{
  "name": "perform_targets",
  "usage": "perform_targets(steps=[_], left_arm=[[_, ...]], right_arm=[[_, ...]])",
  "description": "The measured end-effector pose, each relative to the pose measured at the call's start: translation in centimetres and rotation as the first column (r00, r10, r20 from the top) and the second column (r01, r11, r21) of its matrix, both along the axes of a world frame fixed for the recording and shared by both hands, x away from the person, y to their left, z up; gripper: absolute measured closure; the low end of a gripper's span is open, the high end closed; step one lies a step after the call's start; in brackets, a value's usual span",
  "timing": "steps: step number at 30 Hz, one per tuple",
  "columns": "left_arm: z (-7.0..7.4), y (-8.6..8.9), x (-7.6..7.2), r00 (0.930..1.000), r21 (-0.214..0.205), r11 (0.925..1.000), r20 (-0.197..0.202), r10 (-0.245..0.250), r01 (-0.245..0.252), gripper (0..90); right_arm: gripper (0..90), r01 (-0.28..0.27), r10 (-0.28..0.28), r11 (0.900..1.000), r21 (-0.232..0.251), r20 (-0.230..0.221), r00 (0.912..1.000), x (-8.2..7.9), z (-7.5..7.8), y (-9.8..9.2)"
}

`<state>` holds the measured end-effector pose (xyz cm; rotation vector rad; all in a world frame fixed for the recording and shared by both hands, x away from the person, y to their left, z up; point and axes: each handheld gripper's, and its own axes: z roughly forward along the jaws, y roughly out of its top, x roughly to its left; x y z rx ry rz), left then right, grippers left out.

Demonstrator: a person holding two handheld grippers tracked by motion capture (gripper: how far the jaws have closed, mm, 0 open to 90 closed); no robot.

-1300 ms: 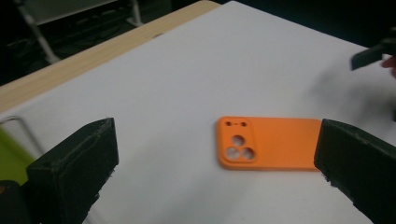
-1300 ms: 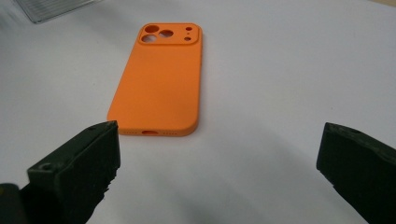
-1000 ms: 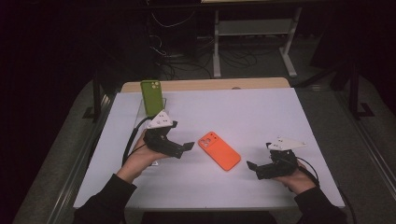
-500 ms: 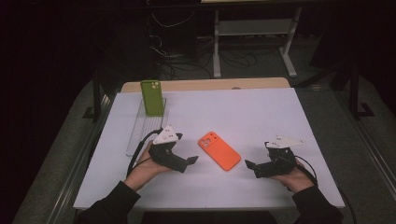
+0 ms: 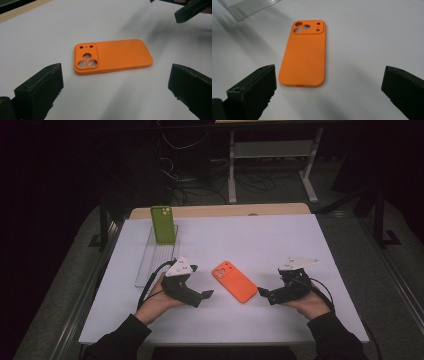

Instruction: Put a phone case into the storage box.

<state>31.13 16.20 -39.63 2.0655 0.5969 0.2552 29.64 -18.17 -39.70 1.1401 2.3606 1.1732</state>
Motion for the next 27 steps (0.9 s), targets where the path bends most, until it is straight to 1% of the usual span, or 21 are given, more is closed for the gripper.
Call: perform_targets(steps=[3,5,7,8,12,16,19,21,26,27], left_arm=[[-0.1,-0.1,0.0,1.0,0.003,1.0,0.002,-0.005,0.005,0.0],[-0.1,-0.1,0.0,0.9999,0.007,0.9999,-0.001,-0.01,0.01,0.0],[-0.1,-0.1,-0.1,0.9999,0.01,0.9999,-0.001,-0.011,0.011,0.0],[-0.1,-0.2,-0.1,1.0,0.002,1.0,-0.003,-0.009,0.009,0.0],[-0.1,-0.2,-0.1,0.9999,0.001,0.9999,-0.002,-0.011,0.011,0.0],[0.0,-0.2,-0.1,0.9999,-0.003,0.9999,-0.001,-0.015,0.015,0.0],[-0.1,-0.2,-0.1,0.9999,-0.003,0.9999,-0.003,-0.015,0.015,0.0],[-0.1,-0.2,-0.1,0.9999,-0.004,0.9999,-0.003,-0.015,0.015,0.0],[-0.1,-0.2,-0.1,0.9999,-0.004,0.9999,-0.009,-0.011,0.011,0.0],[-0.1,-0.2,-0.1,0.9999,-0.004,0.9999,-0.009,-0.011,0.01,0.0]], right_arm=[[0.0,-0.002,0.002,1.0,0.005,0.003,1.0,0.5,0.4,0.4],[0.0,0.001,-0.001,0.9999,0.011,-0.01,1.0,0.7,0.7,0.8],[0.0,-0.004,0.004,1.0,0.0,-0.004,1.0,1.1,0.9,1.3],[0.0,0.001,-0.001,1.0,0.002,-0.008,1.0,1.2,1.0,1.6],[0.0,-0.003,0.003,1.0,0.0,-0.009,0.9999,1.7,1.4,2.5],[0.0,-0.018,0.018,0.9998,-0.006,-0.007,0.9998,2.2,1.6,3.4],[0.0,-0.019,0.019,0.9998,-0.009,-0.013,0.9997,2.7,1.7,4.0],[0.0,-0.012,0.012,0.9999,-0.001,-0.019,0.9997,3.0,1.7,4.3],[0.0,-0.018,0.018,0.9998,-0.007,-0.008,0.9998,3.7,1.8,5.2],[0.0,-0.014,0.014,0.9999,-0.01,-0.013,0.9998,3.8,1.9,5.4]])
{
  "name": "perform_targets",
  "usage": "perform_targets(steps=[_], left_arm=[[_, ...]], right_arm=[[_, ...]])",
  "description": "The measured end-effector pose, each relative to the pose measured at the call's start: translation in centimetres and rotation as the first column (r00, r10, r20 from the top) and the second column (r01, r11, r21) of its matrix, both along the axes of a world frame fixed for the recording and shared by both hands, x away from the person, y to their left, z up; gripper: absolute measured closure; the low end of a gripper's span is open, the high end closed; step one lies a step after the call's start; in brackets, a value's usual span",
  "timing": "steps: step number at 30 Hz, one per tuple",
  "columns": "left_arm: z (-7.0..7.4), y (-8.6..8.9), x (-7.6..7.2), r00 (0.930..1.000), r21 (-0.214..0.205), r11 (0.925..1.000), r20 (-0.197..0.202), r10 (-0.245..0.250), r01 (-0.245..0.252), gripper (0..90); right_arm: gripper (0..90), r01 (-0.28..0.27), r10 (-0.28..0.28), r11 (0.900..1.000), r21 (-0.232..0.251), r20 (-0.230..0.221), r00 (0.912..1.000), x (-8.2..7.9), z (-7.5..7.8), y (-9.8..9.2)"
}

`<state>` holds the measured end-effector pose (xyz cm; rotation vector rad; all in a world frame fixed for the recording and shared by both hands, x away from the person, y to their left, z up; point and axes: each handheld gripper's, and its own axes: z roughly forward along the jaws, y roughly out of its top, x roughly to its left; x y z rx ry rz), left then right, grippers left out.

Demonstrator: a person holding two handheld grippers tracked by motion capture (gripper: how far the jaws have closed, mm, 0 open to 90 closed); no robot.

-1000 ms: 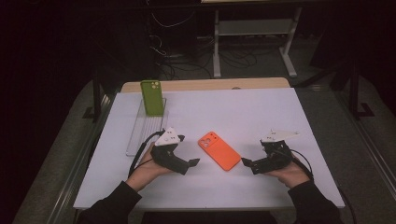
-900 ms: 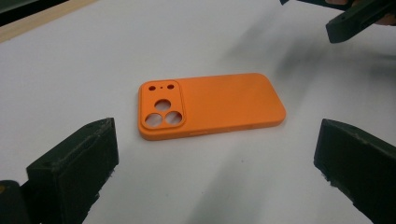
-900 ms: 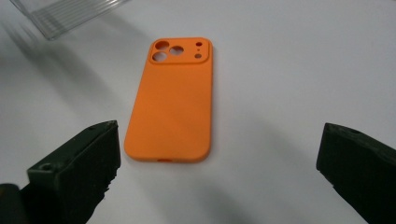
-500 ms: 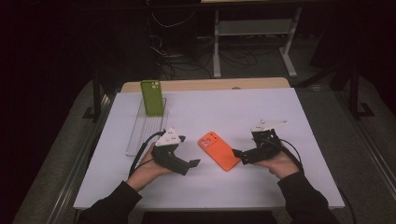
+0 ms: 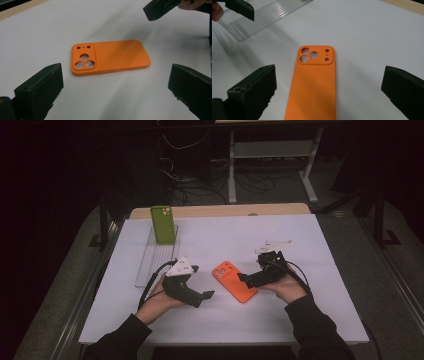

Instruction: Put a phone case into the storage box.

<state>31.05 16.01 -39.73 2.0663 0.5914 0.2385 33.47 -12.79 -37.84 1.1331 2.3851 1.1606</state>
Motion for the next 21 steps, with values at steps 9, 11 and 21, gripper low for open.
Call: perform_targets(steps=[9,11,21], left_arm=[[0.0,0.1,0.1,1.0,0.003,1.0,0.009,-0.002,0.002,0.0],[0.0,0.1,0.1,1.0,0.002,1.0,0.006,-0.001,0.001,0.0],[-0.1,0.1,0.1,1.0,-0.005,1.0,-0.005,0.004,-0.004,0.0]], right_arm=[[0.0,0.018,-0.018,0.9996,0.021,0.011,0.9998,1.0,0.6,0.9],[0.0,0.022,-0.022,0.9994,0.026,0.013,0.9997,1.2,0.7,1.1],[0.0,0.053,-0.054,0.9984,0.017,0.032,0.998,1.8,0.8,1.8]])
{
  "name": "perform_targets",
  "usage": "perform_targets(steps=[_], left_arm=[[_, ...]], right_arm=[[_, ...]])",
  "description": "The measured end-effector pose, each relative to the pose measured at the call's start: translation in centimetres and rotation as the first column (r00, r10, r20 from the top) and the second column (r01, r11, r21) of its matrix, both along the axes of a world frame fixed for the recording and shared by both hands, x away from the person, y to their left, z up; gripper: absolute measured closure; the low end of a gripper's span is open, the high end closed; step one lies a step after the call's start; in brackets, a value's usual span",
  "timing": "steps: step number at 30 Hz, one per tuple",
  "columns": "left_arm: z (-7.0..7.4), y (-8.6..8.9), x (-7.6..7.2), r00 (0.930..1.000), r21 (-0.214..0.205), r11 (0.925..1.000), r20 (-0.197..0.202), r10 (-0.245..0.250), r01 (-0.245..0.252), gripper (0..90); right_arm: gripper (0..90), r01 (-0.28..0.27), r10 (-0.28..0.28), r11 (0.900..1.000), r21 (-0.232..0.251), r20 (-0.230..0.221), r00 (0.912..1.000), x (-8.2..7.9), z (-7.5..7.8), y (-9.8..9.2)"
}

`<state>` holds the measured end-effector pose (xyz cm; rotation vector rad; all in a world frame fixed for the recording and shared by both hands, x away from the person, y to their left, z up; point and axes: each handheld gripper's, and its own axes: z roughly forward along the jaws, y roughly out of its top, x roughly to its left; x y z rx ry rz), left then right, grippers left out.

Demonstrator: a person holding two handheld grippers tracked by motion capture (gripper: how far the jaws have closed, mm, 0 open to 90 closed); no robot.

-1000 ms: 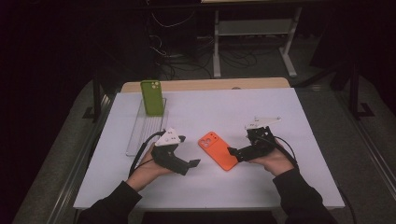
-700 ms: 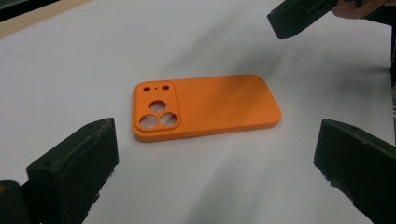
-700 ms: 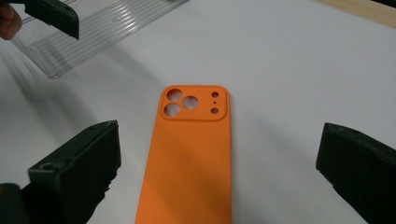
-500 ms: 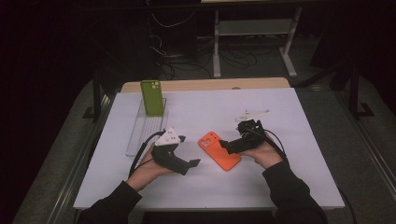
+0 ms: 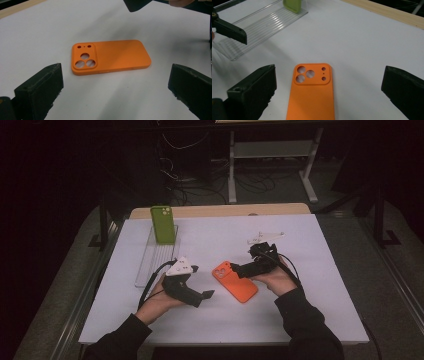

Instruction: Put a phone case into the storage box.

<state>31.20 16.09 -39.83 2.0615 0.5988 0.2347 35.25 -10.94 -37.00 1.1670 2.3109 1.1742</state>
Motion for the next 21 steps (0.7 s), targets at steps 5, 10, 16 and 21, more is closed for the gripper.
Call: perform_targets(steps=[5,10,16,21], left_arm=[[0.0,0.0,0.0,1.0,0.003,1.0,0.001,-0.002,0.002,0.0],[-0.1,0.0,0.1,1.0,0.008,1.0,0.007,-0.005,0.005,0.0],[-0.1,0.0,0.0,1.0,0.005,1.0,-0.003,-0.001,0.001,0.0],[-0.1,-0.1,0.0,1.0,0.005,1.0,-0.003,-0.001,0.001,0.0]], right_arm=[[0.0,0.013,-0.013,0.9998,-0.012,-0.012,0.9998,0.0,-0.3,0.3],[0.0,0.008,-0.01,0.9991,-0.043,-0.038,0.9992,0.0,-0.8,0.7],[0.0,0.012,-0.019,0.9968,-0.079,-0.085,0.9962,0.0,-1.4,1.0],[0.0,0.005,-0.016,0.994,-0.109,-0.099,0.995,0.1,-2.0,1.4]])
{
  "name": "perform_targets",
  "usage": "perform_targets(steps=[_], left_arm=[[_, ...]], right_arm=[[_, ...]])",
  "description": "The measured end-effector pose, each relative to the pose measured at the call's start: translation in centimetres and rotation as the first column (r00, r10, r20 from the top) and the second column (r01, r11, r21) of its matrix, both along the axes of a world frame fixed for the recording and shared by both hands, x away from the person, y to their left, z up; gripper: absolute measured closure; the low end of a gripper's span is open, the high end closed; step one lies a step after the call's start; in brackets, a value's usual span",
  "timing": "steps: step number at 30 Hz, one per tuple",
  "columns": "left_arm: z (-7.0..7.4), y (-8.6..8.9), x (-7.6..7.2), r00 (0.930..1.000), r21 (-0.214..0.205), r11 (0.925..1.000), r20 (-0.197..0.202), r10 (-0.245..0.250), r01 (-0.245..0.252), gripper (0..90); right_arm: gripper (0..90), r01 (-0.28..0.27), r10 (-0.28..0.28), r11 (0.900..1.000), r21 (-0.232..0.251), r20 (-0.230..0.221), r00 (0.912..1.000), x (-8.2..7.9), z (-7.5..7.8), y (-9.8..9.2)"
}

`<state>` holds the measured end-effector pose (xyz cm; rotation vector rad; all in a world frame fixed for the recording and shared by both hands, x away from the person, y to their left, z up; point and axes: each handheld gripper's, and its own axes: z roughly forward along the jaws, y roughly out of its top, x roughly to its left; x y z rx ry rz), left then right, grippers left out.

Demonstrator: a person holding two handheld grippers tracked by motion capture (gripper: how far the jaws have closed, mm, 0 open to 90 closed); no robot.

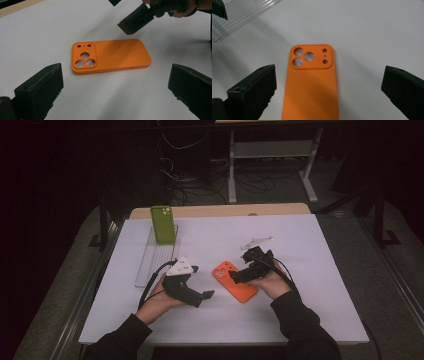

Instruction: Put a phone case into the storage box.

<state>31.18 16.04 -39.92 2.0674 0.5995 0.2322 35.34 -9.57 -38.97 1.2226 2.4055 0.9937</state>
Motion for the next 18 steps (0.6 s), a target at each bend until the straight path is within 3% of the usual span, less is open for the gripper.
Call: perform_targets(steps=[18], left_arm=[[-0.1,-0.1,0.0,1.0,0.01,0.9999,0.0,-0.007,0.007,0.0]], right_arm=[[0.0,-0.05,0.044,0.9939,-0.098,-0.063,0.9971,-0.1,-2.3,1.4]])
